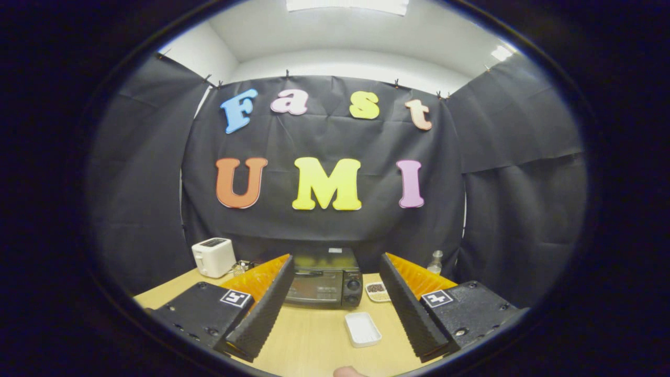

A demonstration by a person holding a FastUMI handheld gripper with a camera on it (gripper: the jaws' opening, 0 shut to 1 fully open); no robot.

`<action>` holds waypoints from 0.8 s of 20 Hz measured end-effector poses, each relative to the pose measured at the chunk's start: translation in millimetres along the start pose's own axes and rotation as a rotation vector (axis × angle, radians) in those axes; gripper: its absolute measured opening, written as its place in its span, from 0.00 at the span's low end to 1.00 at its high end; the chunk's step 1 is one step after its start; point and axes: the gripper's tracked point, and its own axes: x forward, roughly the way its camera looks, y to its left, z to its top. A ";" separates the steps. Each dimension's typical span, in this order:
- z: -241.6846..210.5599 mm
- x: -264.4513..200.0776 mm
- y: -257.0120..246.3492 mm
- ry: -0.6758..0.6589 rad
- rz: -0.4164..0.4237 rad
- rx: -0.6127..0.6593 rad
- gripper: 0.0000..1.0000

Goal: Open the toaster oven, put the food inside, and close the toaster oven door.

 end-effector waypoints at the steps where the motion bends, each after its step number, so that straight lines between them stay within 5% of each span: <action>1: 5.2 -12.6 0.5 -0.014 0.010 0.007 1.00; 6: 18.9 -65.4 -5.9 -0.048 0.037 -0.016 1.00; 16: 32.0 -96.2 -25.6 -0.101 0.014 0.051 1.00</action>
